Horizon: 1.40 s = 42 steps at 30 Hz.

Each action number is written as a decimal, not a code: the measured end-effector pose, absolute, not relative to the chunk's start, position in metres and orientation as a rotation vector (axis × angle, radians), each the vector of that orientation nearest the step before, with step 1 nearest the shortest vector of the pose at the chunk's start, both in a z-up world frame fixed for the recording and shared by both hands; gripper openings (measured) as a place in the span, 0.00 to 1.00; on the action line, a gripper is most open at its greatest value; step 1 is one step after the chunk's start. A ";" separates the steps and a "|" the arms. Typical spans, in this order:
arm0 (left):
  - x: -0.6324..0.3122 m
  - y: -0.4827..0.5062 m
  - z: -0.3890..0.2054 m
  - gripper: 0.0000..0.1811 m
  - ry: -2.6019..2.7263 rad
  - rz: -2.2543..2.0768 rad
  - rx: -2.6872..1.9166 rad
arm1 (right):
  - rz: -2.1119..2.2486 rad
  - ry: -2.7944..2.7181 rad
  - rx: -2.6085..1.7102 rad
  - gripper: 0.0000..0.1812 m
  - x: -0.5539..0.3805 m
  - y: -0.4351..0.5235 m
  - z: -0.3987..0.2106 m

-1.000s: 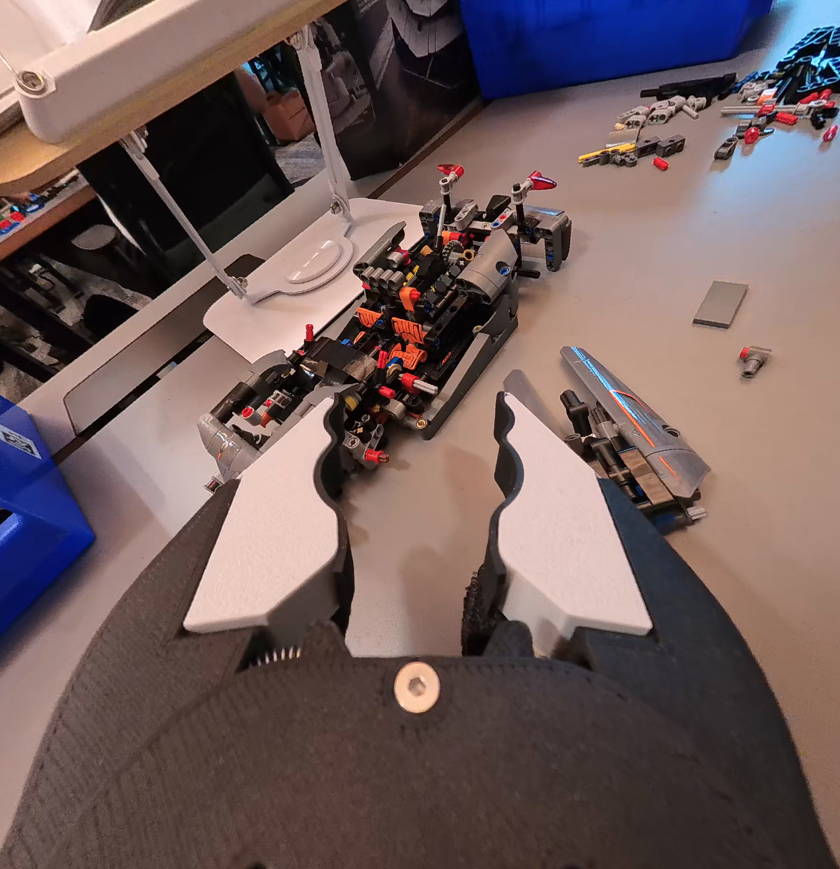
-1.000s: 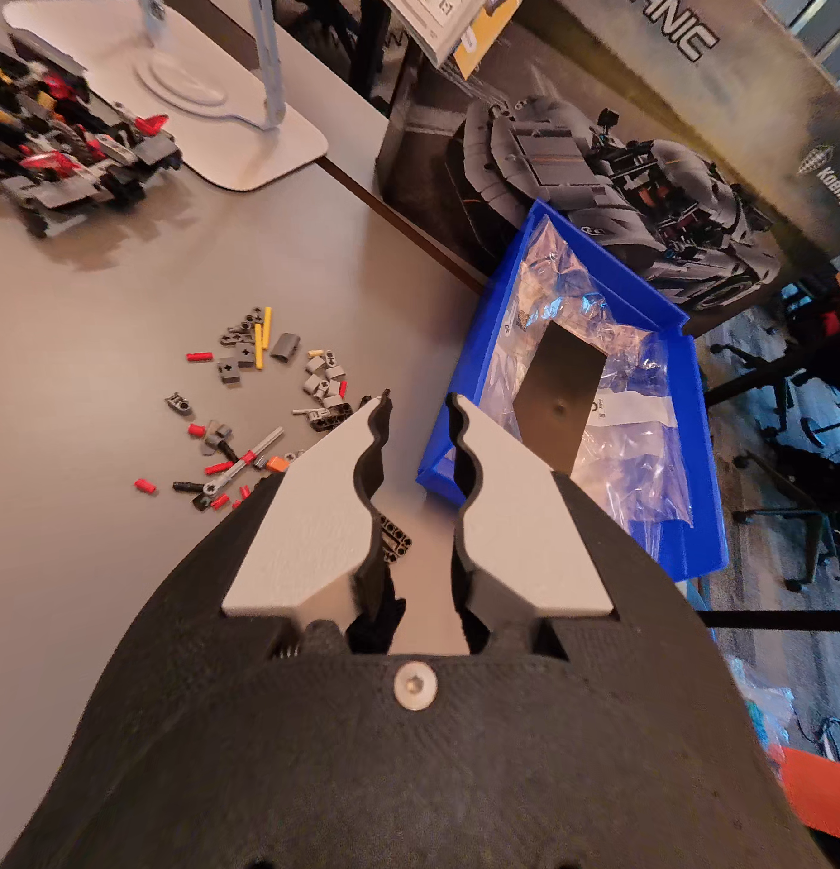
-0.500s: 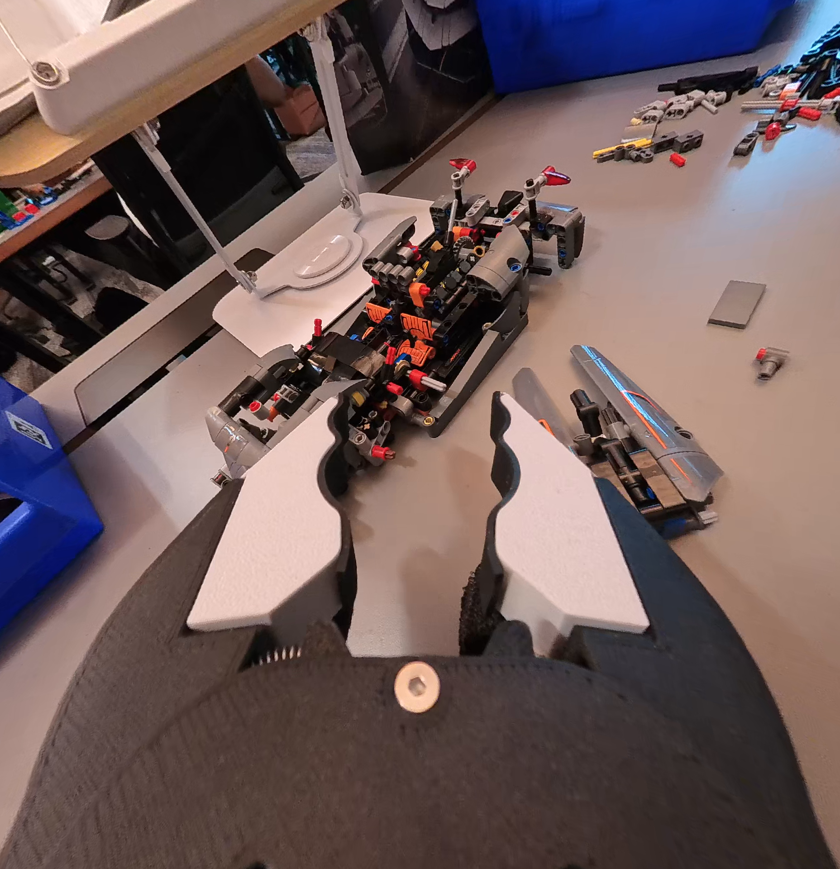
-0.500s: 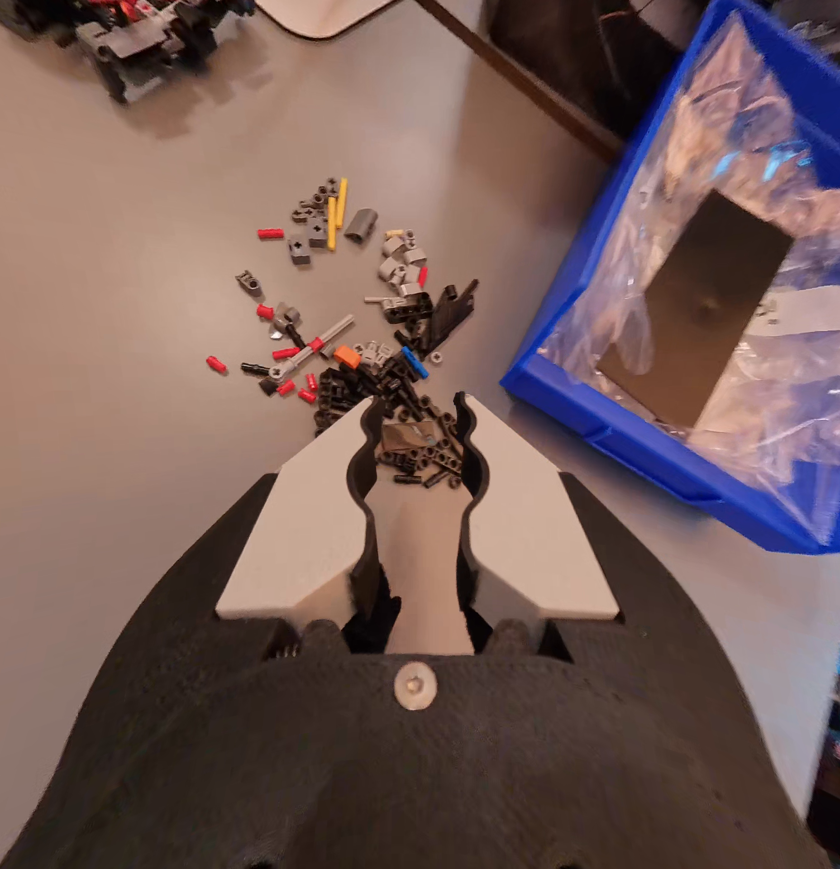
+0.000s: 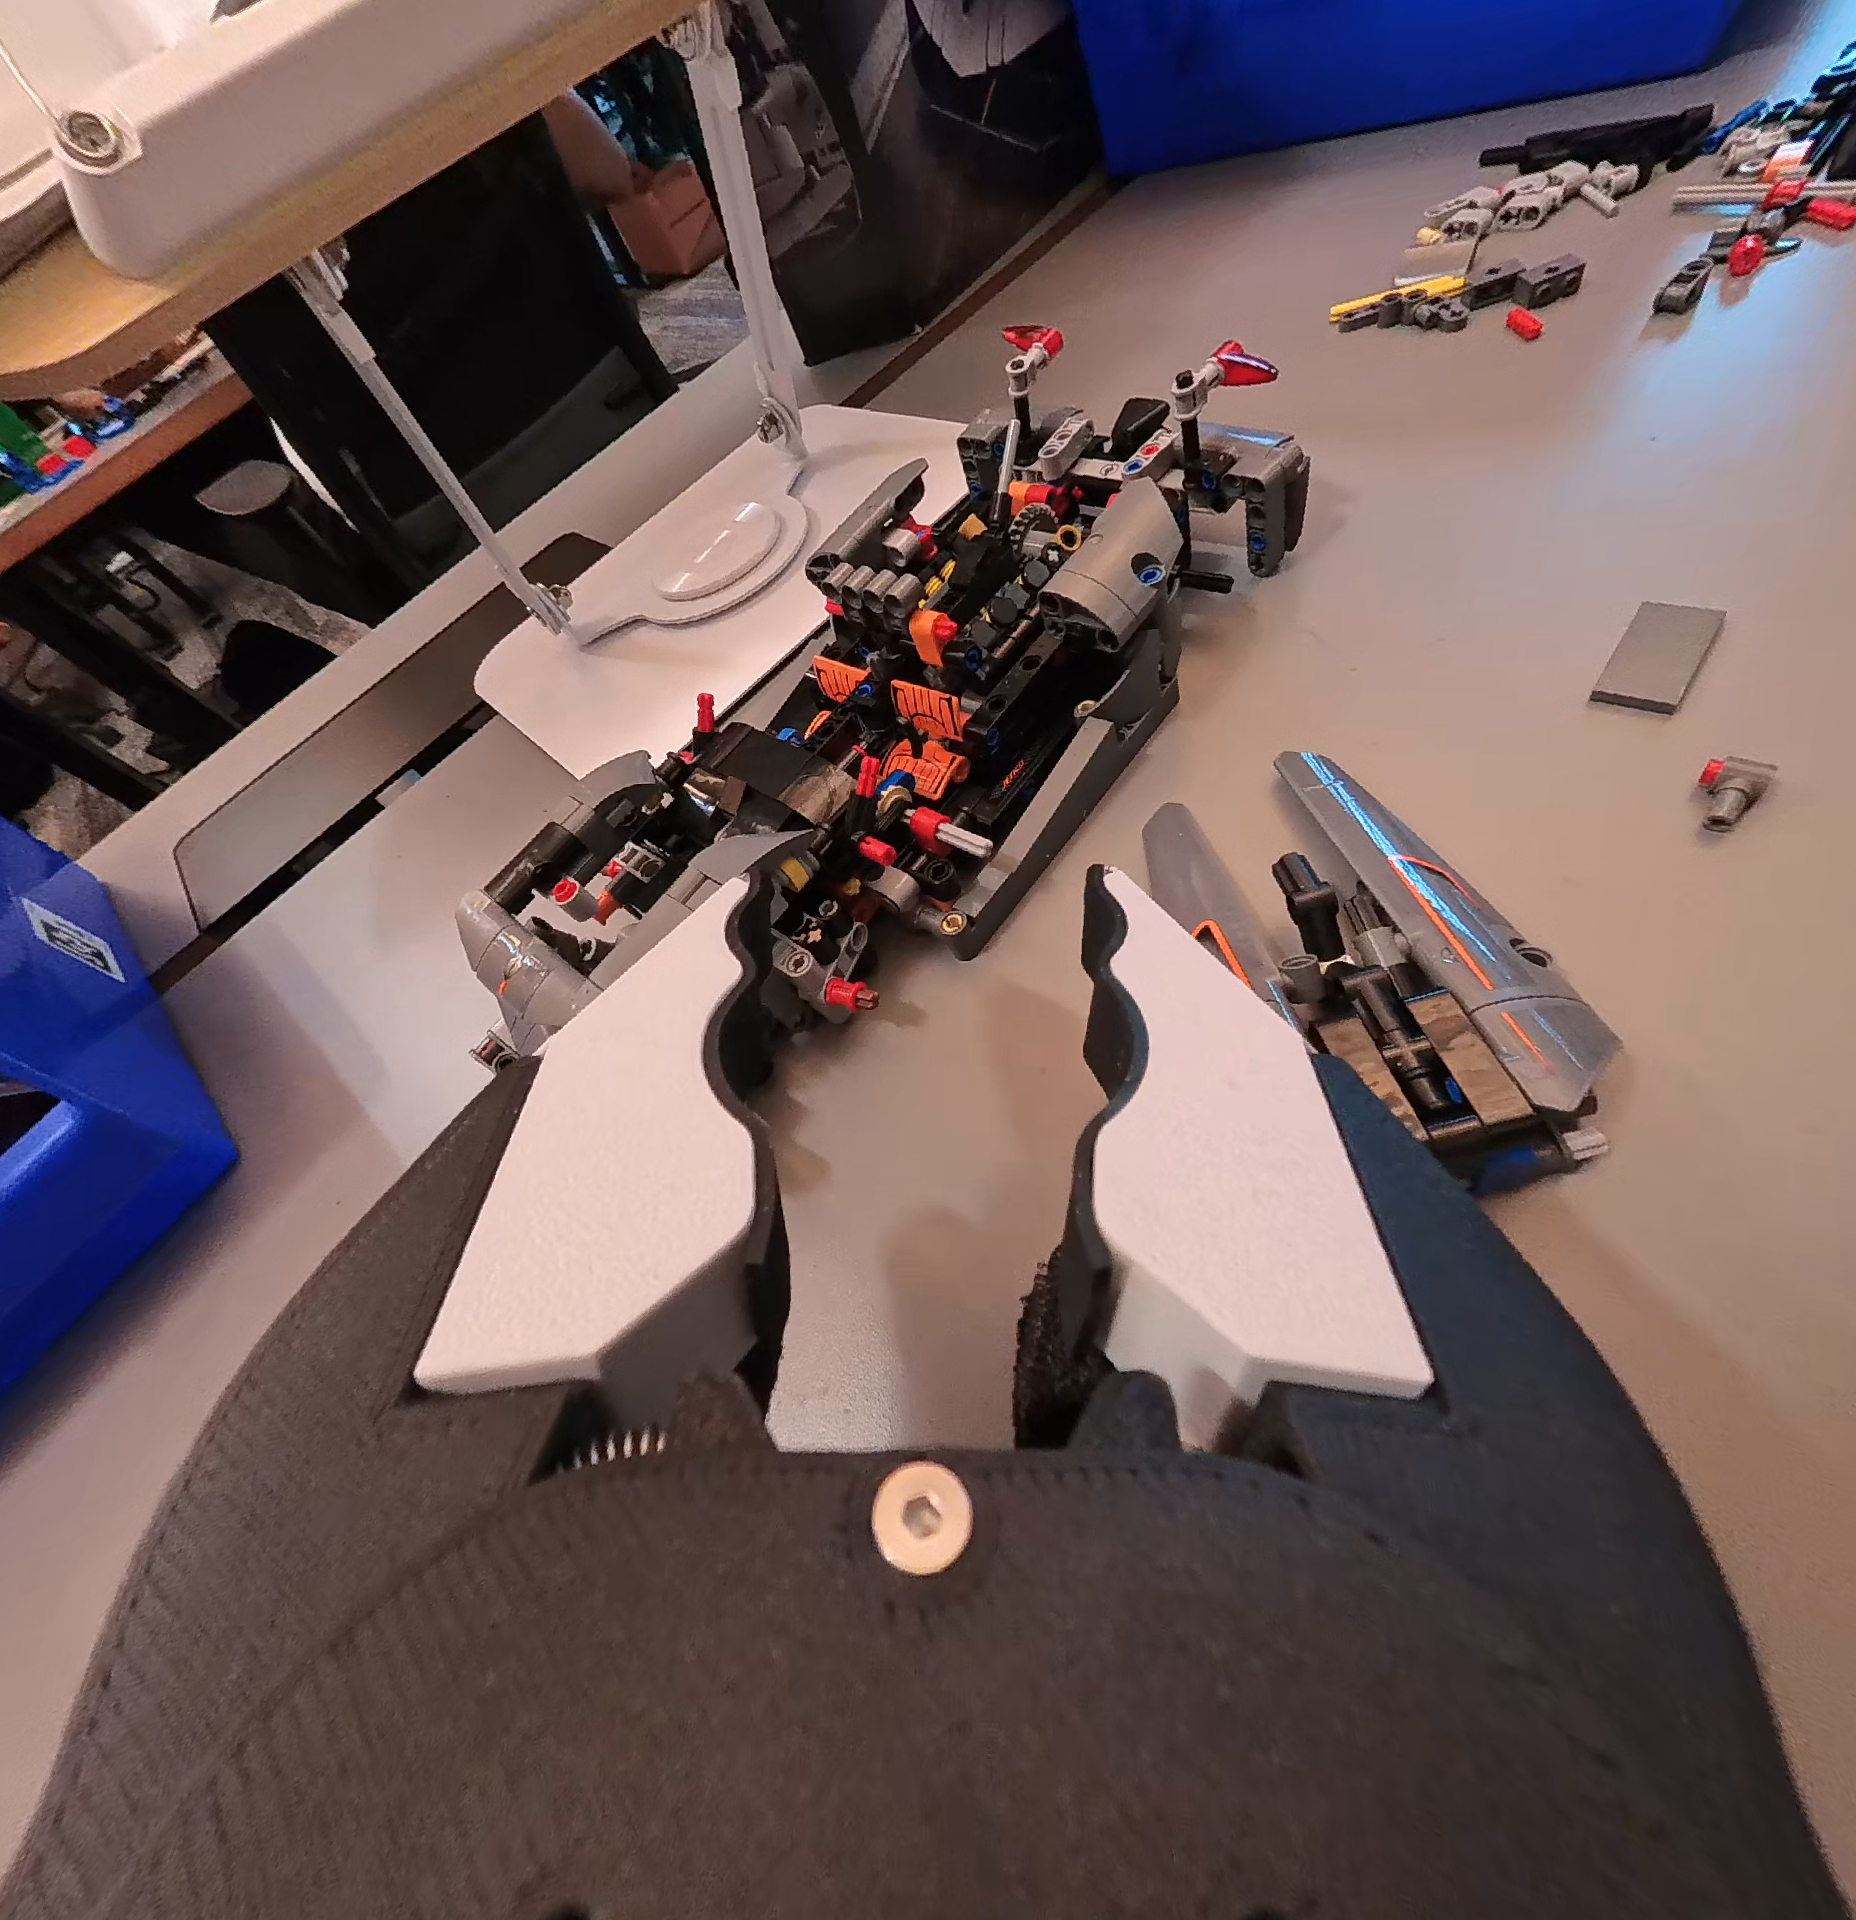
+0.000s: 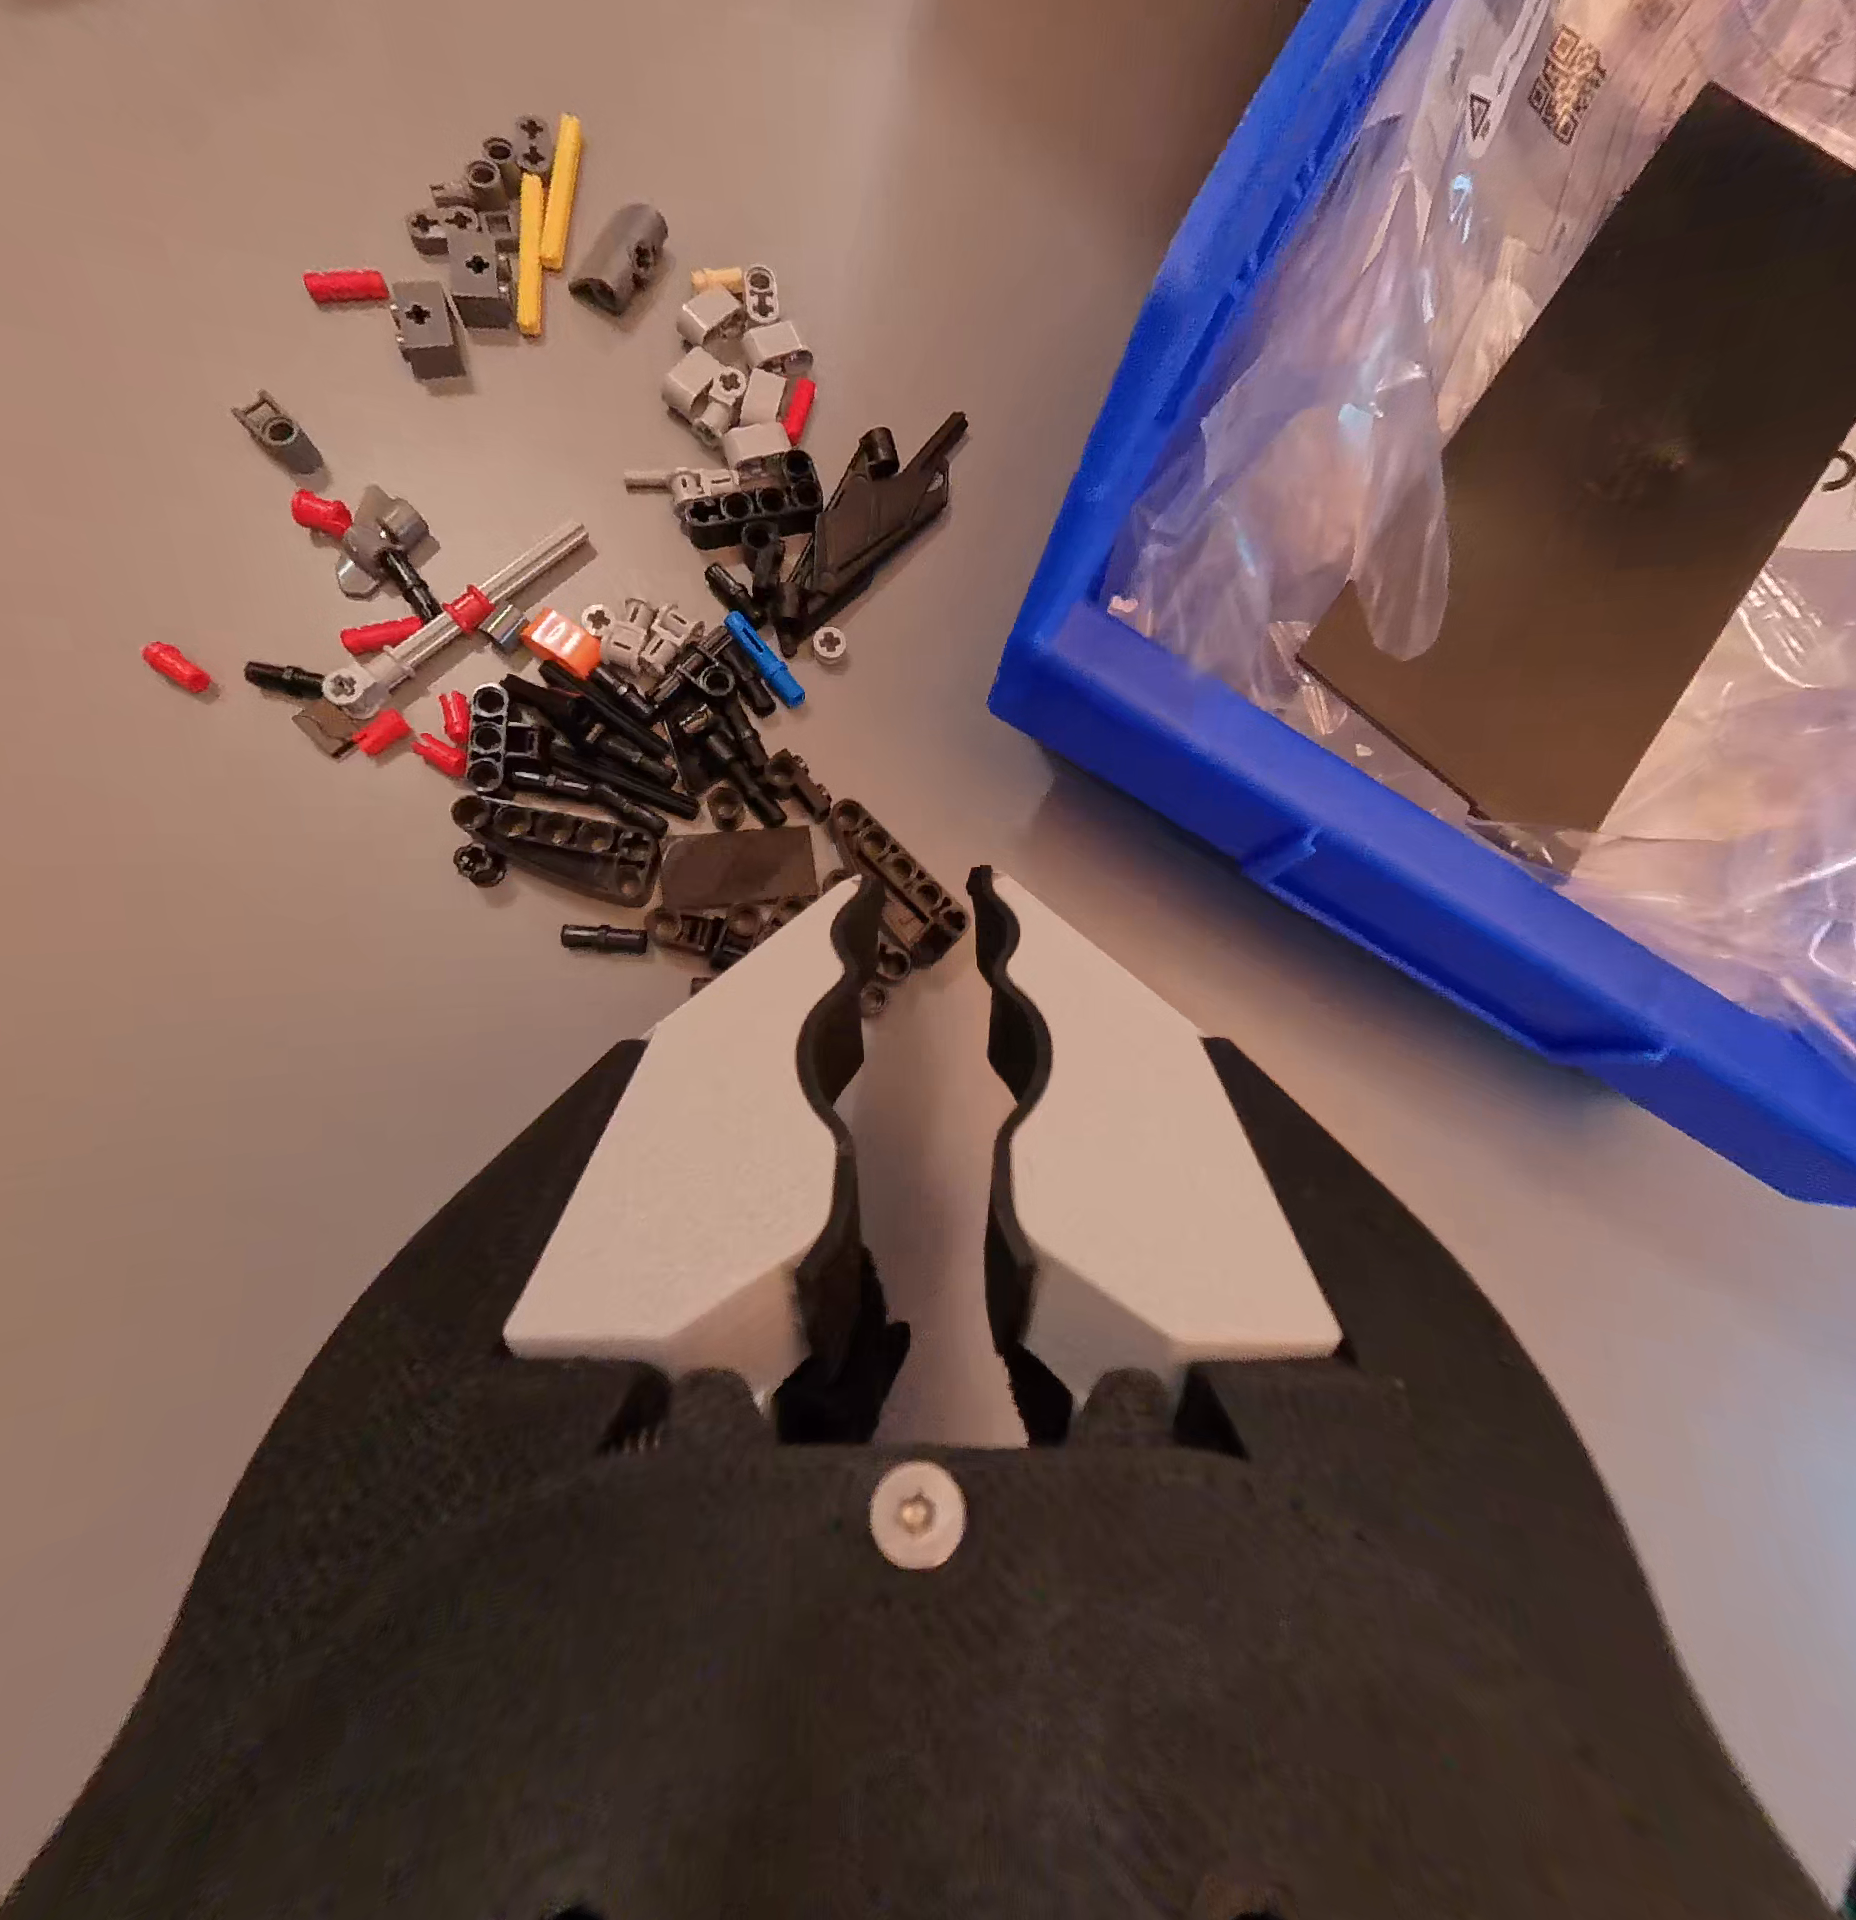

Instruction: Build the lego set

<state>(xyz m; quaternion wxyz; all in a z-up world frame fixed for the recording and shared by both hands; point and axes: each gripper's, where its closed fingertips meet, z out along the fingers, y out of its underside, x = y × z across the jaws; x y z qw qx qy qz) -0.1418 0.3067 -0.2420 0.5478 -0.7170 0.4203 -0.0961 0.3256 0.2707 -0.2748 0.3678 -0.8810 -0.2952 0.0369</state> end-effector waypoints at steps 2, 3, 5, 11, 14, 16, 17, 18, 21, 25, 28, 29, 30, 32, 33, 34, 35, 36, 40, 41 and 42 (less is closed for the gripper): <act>-0.142 0.307 -0.243 0.32 0.996 -0.226 -1.702 | 0.116 -0.766 -2.266 0.09 0.326 0.274 -0.278; -0.142 0.307 -0.243 0.32 0.996 -0.224 -1.702 | 0.113 -0.779 -2.274 0.10 0.326 0.275 -0.281; -0.142 0.307 -0.243 0.32 0.997 -0.221 -1.700 | 0.111 -0.800 -2.289 0.10 0.327 0.276 -0.286; -0.142 0.307 -0.243 0.32 1.001 -0.222 -1.701 | 0.176 -0.815 -2.282 0.09 0.317 0.278 -0.289; -0.142 0.306 -0.243 0.32 1.005 -0.223 -1.700 | 0.191 -0.824 -2.283 0.05 0.314 0.276 -0.290; -0.142 0.306 -0.243 0.32 1.007 -0.223 -1.699 | 0.207 -0.831 -2.288 0.05 0.311 0.275 -0.292; -0.142 0.306 -0.243 0.32 1.007 -0.224 -1.699 | 0.209 -0.834 -2.291 0.06 0.310 0.274 -0.293; -0.142 0.306 -0.243 0.32 1.008 -0.225 -1.699 | 0.212 -0.832 -2.288 0.05 0.309 0.274 -0.293; -0.142 0.305 -0.243 0.32 1.009 -0.227 -1.699 | 0.226 -0.832 -2.286 0.06 0.307 0.273 -0.293; -0.142 0.305 -0.243 0.32 1.008 -0.232 -1.698 | 0.207 -0.806 -2.284 0.11 0.308 0.275 -0.293; -0.142 0.305 -0.242 0.32 1.005 -0.234 -1.697 | 0.195 -0.810 -2.276 0.12 0.309 0.271 -0.288; -0.142 0.305 -0.242 0.32 1.005 -0.234 -1.696 | 0.190 -0.806 -2.270 0.13 0.310 0.270 -0.284; -0.143 0.305 -0.242 0.32 1.005 -0.233 -1.696 | 0.186 -0.802 -2.257 0.13 0.311 0.268 -0.280; -0.142 0.305 -0.243 0.32 1.007 -0.233 -1.697 | 0.179 -0.777 -2.250 0.11 0.316 0.264 -0.272; -0.142 0.305 -0.243 0.32 1.009 -0.233 -1.697 | 0.178 -0.770 -2.256 0.11 0.319 0.261 -0.270; -0.142 0.305 -0.243 0.32 1.011 -0.232 -1.698 | 0.170 -0.767 -2.263 0.09 0.322 0.259 -0.269; -0.141 0.306 -0.244 0.32 1.011 -0.230 -1.699 | 0.170 -0.770 -2.270 0.08 0.323 0.256 -0.269; -0.141 0.306 -0.244 0.32 1.012 -0.228 -1.700 | 0.183 -0.783 -2.274 0.08 0.322 0.253 -0.270; -0.142 0.306 -0.244 0.32 1.009 -0.222 -1.702 | 0.171 -0.799 -2.297 0.07 0.321 0.256 -0.277; -0.142 0.306 -0.244 0.32 1.007 -0.221 -1.703 | 0.169 -0.815 -2.311 0.05 0.320 0.256 -0.281; -0.142 0.307 -0.244 0.32 1.004 -0.220 -1.703 | 0.166 -0.825 -2.308 0.05 0.318 0.257 -0.283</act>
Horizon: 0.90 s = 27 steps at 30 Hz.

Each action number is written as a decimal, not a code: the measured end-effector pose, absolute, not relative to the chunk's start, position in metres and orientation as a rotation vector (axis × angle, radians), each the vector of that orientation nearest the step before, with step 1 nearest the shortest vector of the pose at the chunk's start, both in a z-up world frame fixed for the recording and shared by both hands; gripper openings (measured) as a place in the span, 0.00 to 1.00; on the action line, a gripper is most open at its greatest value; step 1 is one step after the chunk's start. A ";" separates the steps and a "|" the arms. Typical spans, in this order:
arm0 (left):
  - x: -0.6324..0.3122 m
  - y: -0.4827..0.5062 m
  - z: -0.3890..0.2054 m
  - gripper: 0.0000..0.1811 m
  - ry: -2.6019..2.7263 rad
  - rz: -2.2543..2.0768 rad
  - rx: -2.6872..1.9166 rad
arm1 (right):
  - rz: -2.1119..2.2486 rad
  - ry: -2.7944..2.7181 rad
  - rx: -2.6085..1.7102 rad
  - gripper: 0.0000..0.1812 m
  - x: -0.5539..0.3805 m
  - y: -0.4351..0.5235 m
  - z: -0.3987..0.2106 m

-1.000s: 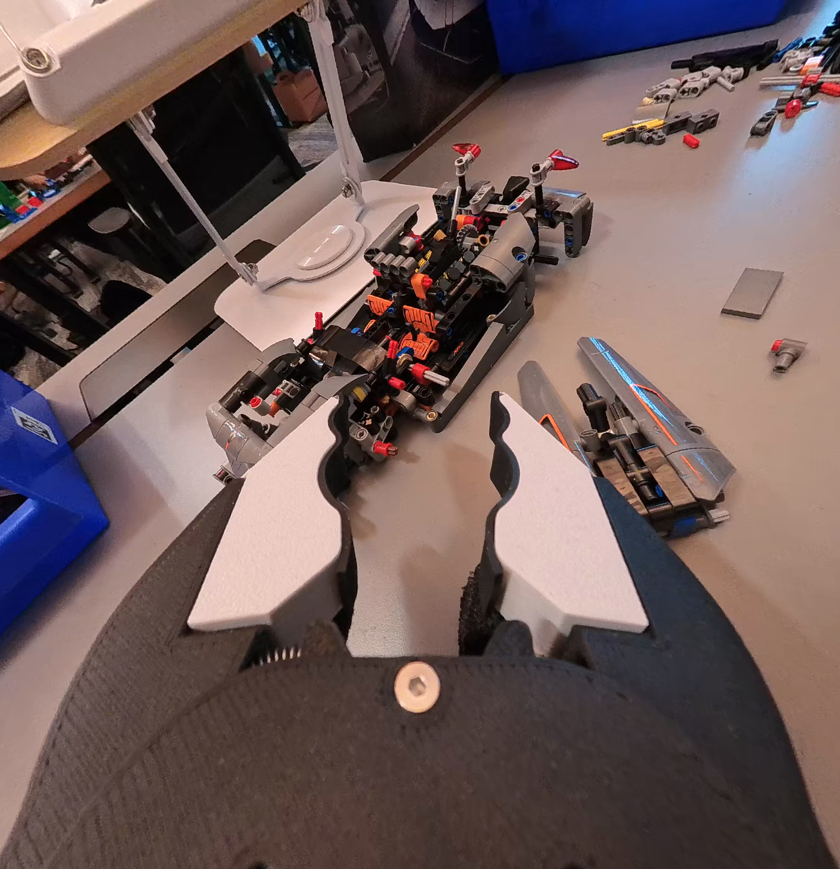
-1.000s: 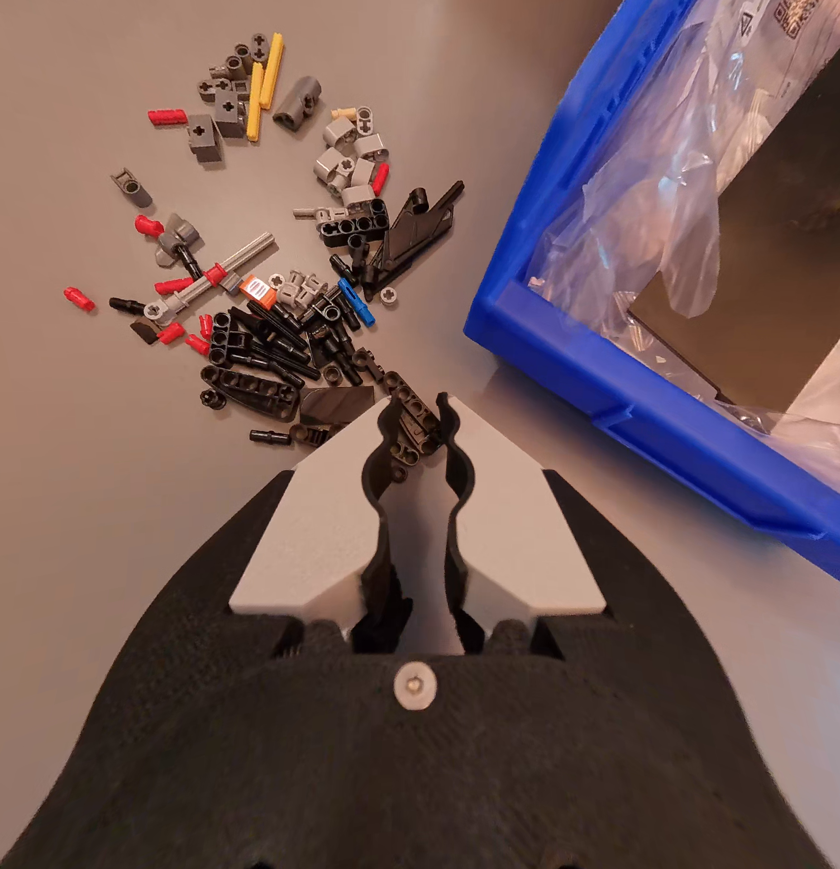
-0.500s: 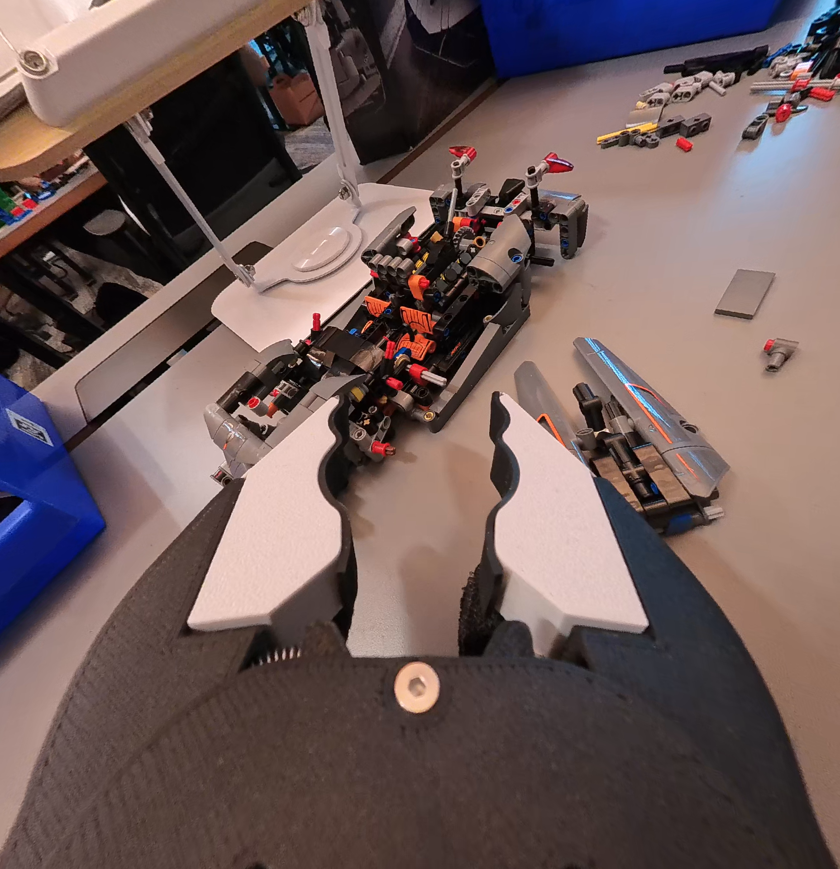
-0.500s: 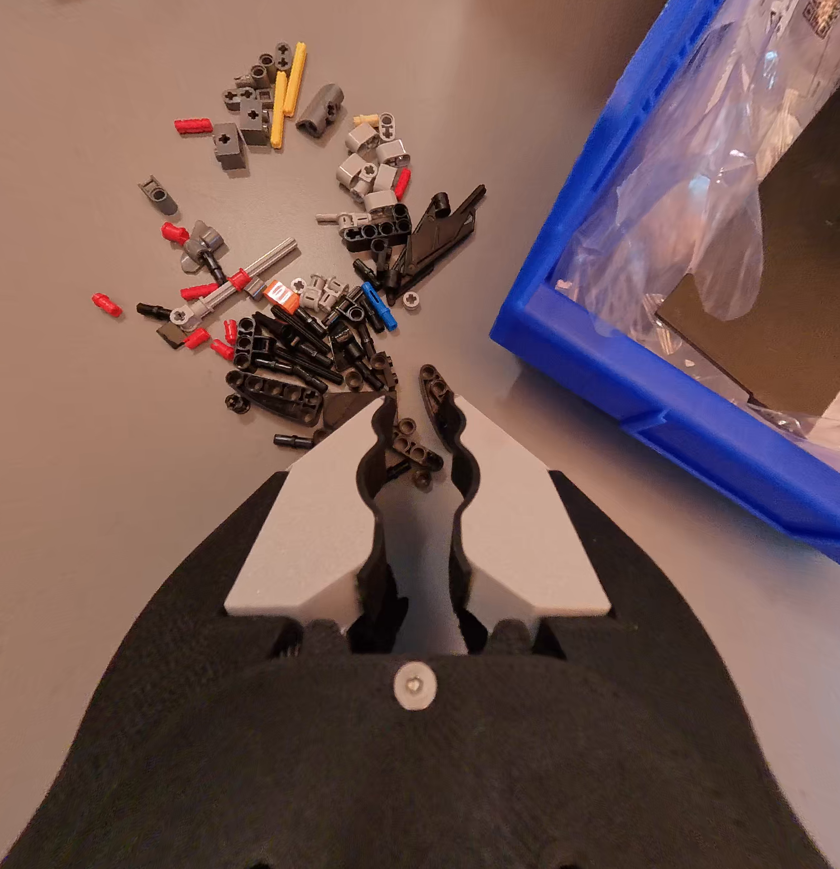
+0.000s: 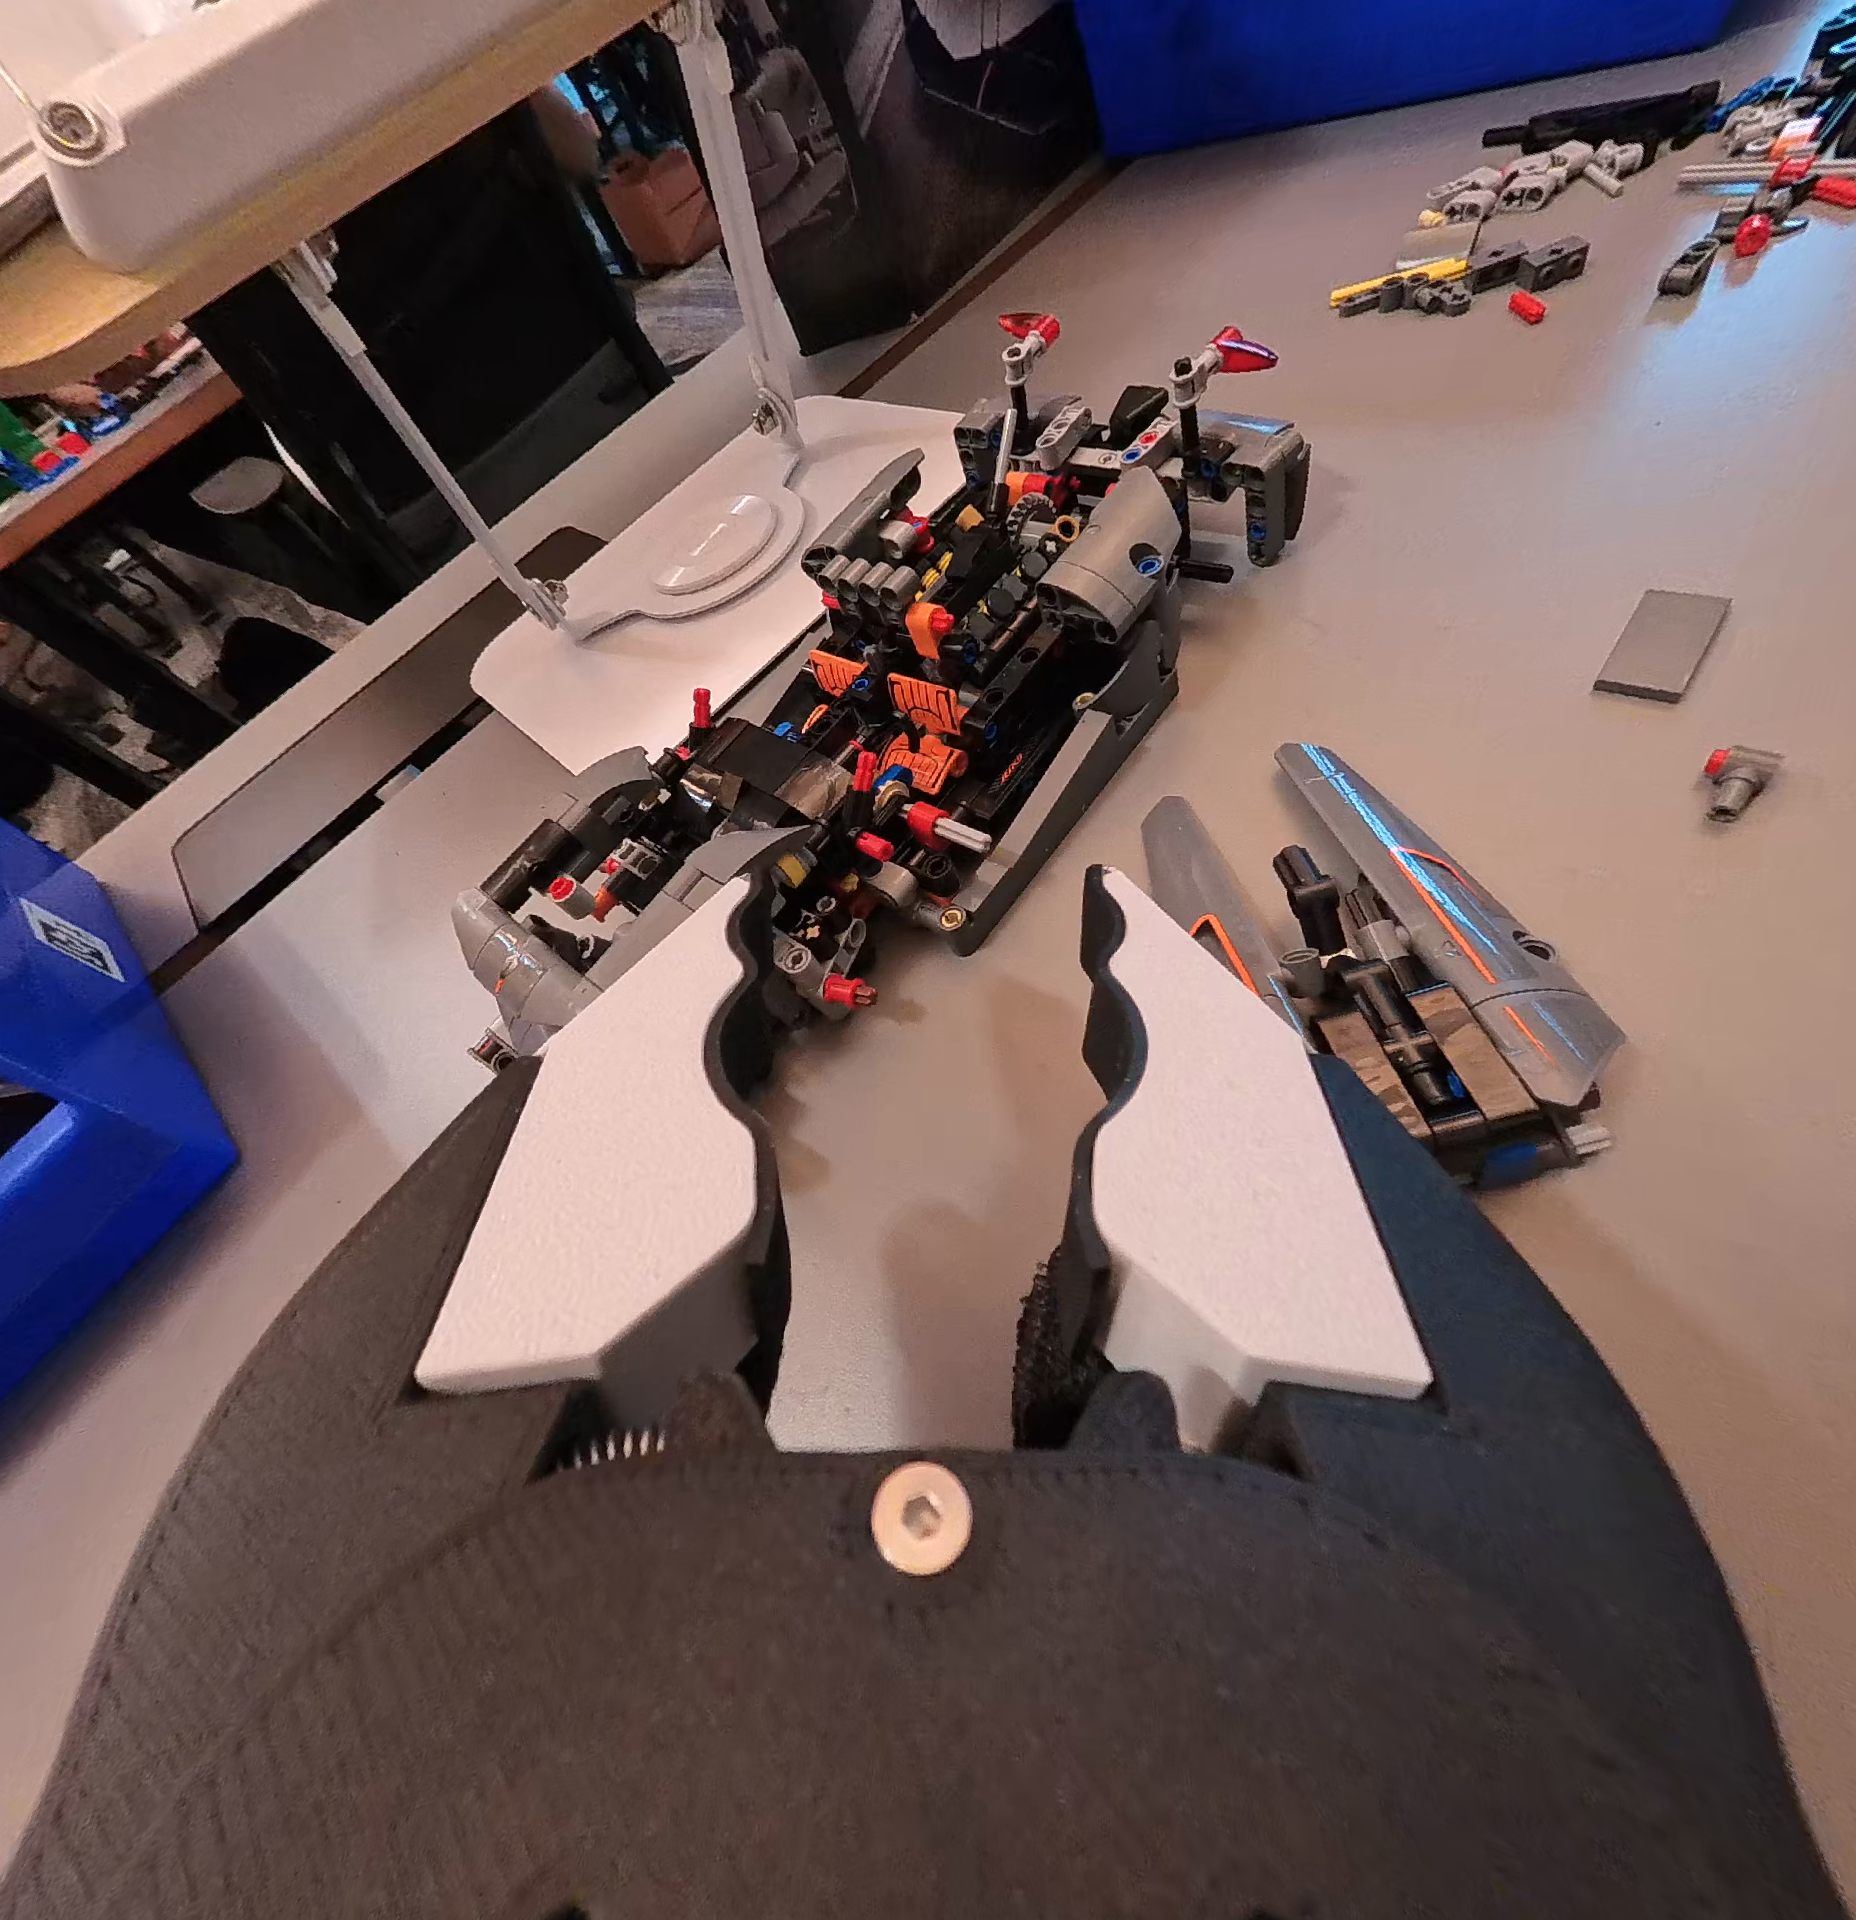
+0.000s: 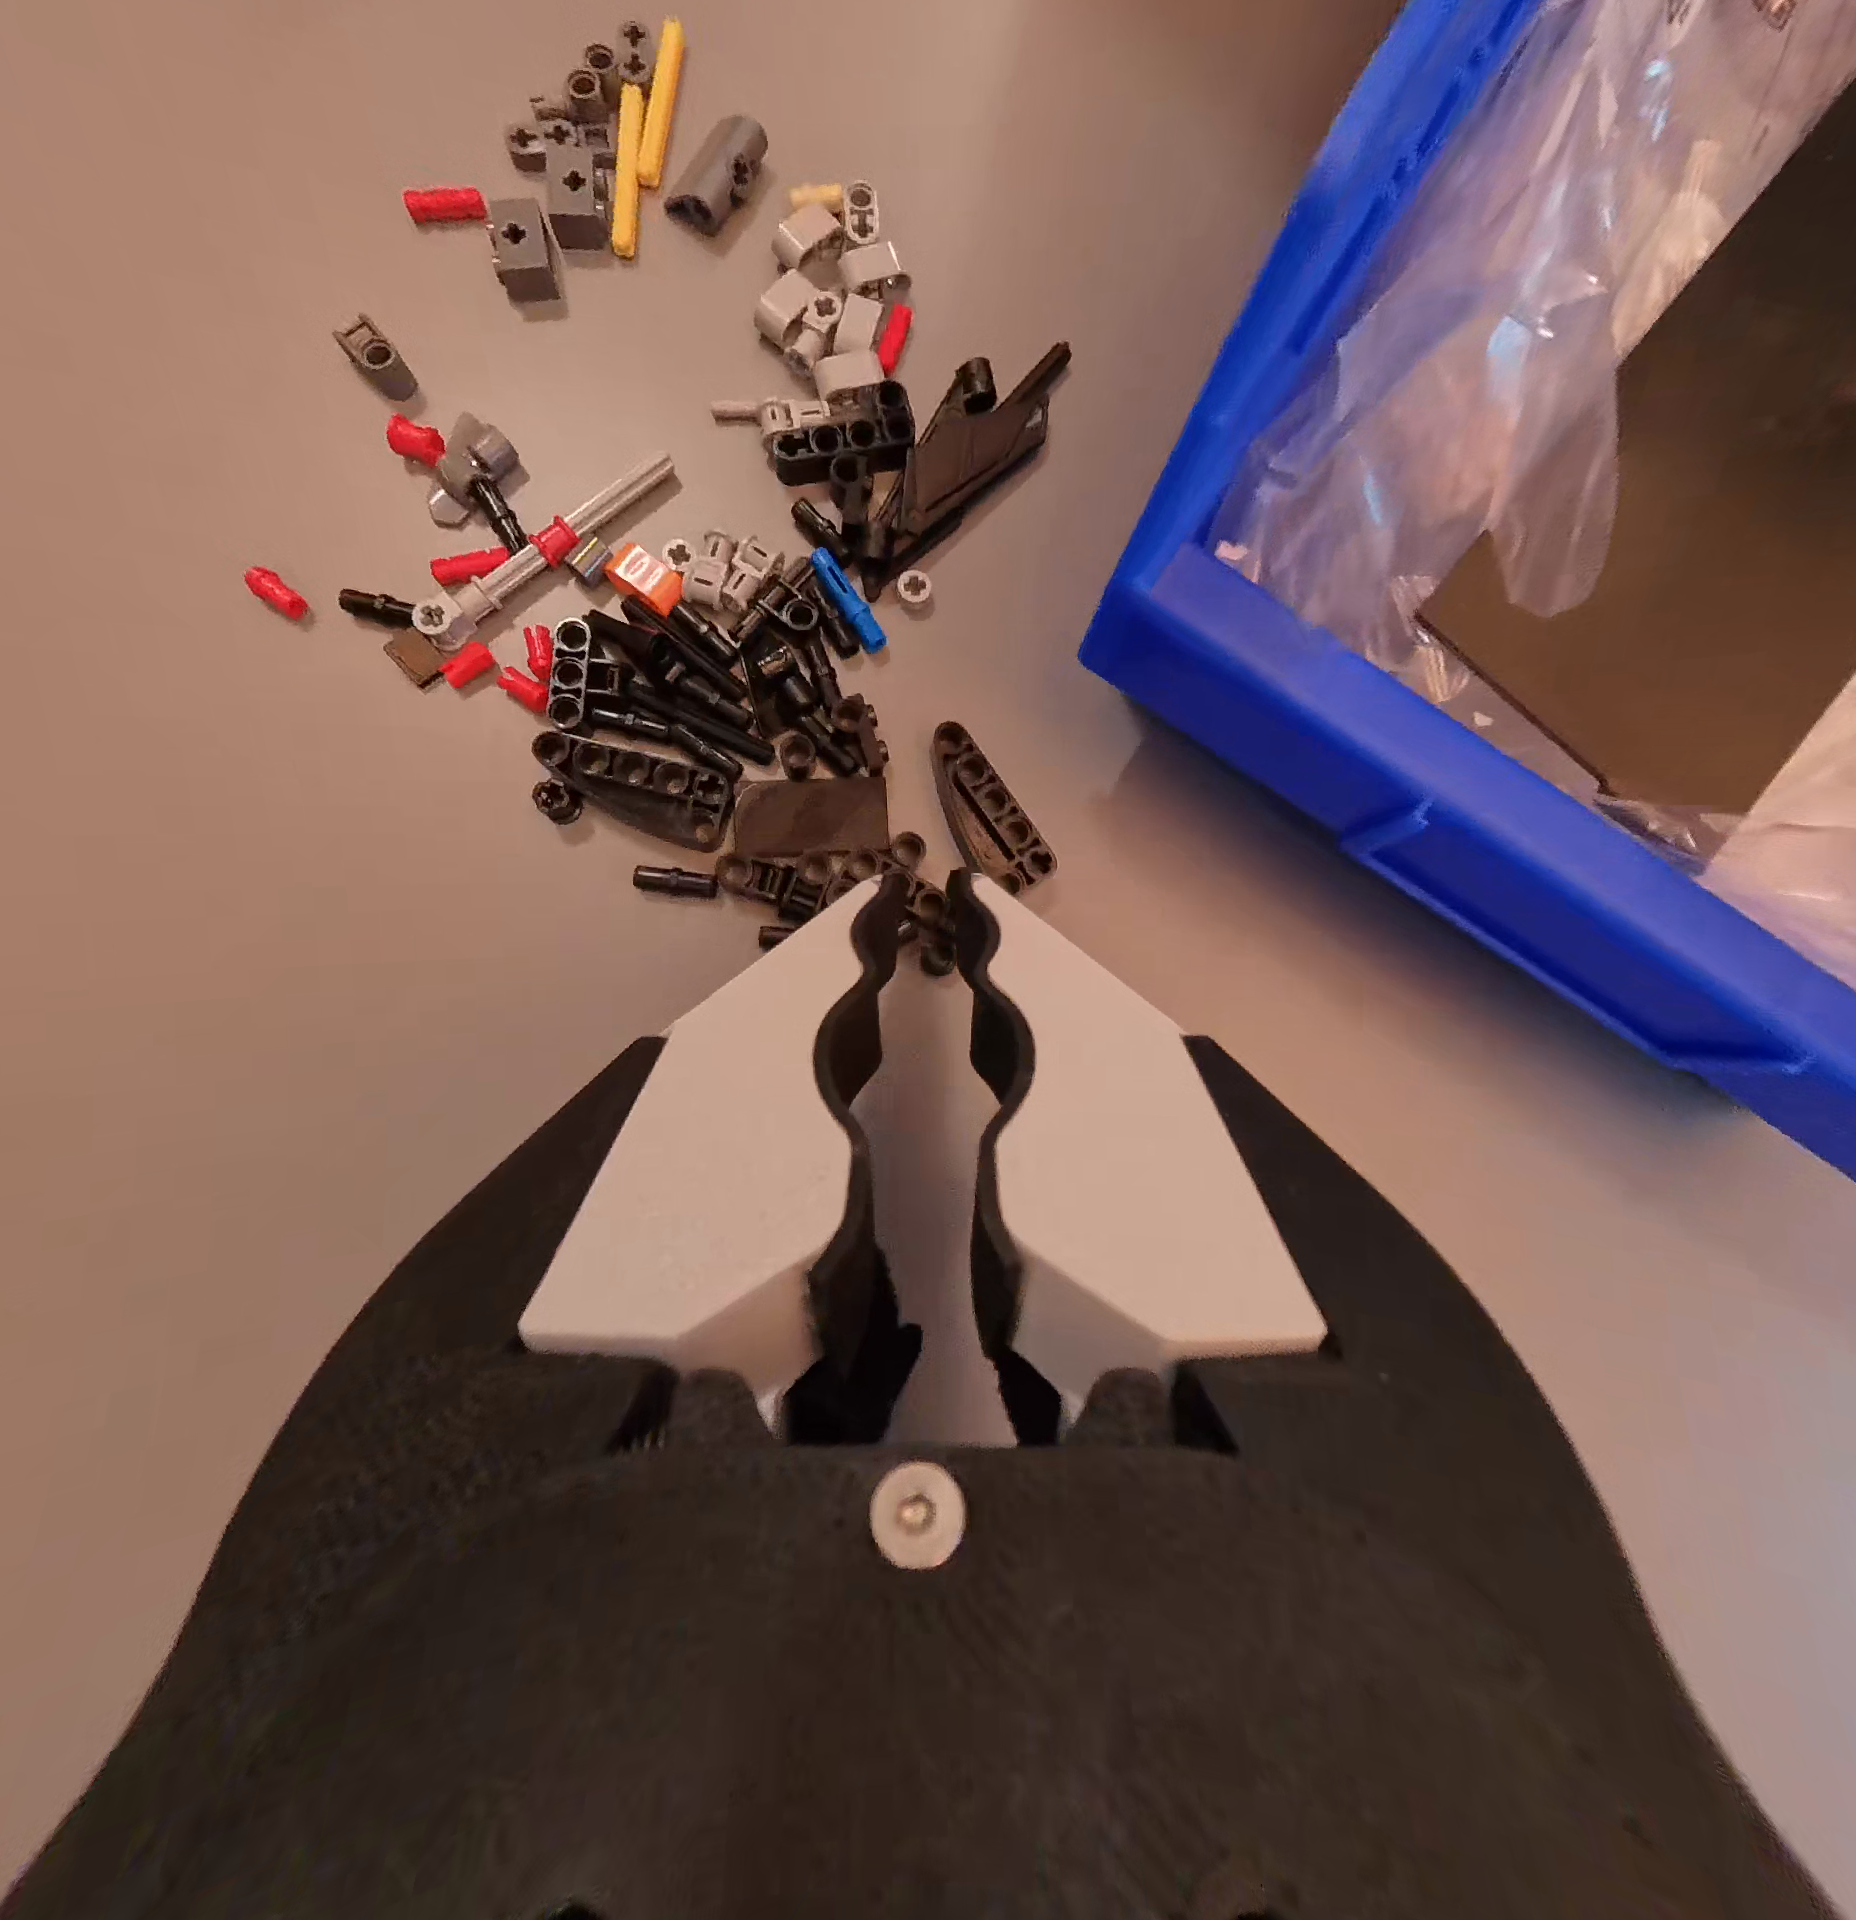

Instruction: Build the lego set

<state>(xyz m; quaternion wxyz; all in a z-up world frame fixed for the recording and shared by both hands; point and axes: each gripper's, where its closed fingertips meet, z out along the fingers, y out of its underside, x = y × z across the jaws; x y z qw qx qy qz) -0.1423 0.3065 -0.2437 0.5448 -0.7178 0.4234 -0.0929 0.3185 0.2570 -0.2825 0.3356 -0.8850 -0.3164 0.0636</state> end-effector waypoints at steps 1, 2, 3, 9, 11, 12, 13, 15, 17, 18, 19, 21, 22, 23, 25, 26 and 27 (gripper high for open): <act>-0.143 0.306 -0.244 0.32 1.003 -0.219 -1.704 | 0.169 -0.832 -2.306 0.05 0.317 0.258 -0.284; -0.143 0.307 -0.244 0.32 1.001 -0.217 -1.705 | 0.171 -0.841 -2.309 0.06 0.317 0.258 -0.286; -0.144 0.307 -0.243 0.32 0.998 -0.217 -1.704 | 0.153 -0.845 -2.312 0.07 0.319 0.259 -0.288; -0.143 0.306 -0.245 0.32 1.009 -0.215 -1.709 | 0.218 -0.924 -2.300 0.07 0.311 0.253 -0.294; -0.143 0.306 -0.245 0.32 1.011 -0.212 -1.709 | 0.219 -0.941 -2.309 0.08 0.312 0.252 -0.298; -0.143 0.306 -0.245 0.32 1.010 -0.213 -1.709 | 0.227 -0.952 -2.303 0.07 0.310 0.252 -0.298; -0.144 0.306 -0.245 0.32 1.007 -0.215 -1.708 | 0.240 -0.968 -2.300 0.05 0.308 0.252 -0.298; -0.145 0.307 -0.245 0.32 1.004 -0.212 -1.711 | 0.235 -0.992 -2.291 0.04 0.306 0.252 -0.298; -0.146 0.307 -0.244 0.32 1.000 -0.213 -1.709 | 0.239 -0.994 -2.287 0.04 0.304 0.253 -0.298; -0.146 0.307 -0.243 0.32 0.998 -0.214 -1.707 | 0.237 -0.991 -2.285 0.04 0.304 0.253 -0.298; -0.147 0.307 -0.242 0.32 0.996 -0.213 -1.706 | 0.233 -0.988 -2.281 0.03 0.304 0.254 -0.298; -0.146 0.306 -0.243 0.32 0.998 -0.213 -1.706 | 0.232 -0.979 -2.273 0.03 0.302 0.253 -0.296; -0.146 0.306 -0.243 0.32 0.998 -0.213 -1.706 | 0.234 -0.973 -2.269 0.03 0.302 0.252 -0.294; -0.146 0.306 -0.242 0.32 0.999 -0.214 -1.705 | 0.233 -0.965 -2.265 0.03 0.301 0.252 -0.292; -0.146 0.306 -0.242 0.32 1.000 -0.213 -1.703 | 0.225 -0.955 -2.250 0.03 0.298 0.250 -0.285; -0.146 0.306 -0.242 0.32 1.002 -0.210 -1.703 | 0.224 -0.960 -2.235 0.03 0.295 0.248 -0.279; -0.146 0.306 -0.242 0.32 1.003 -0.207 -1.702 | 0.226 -0.966 -2.219 0.03 0.290 0.246 -0.274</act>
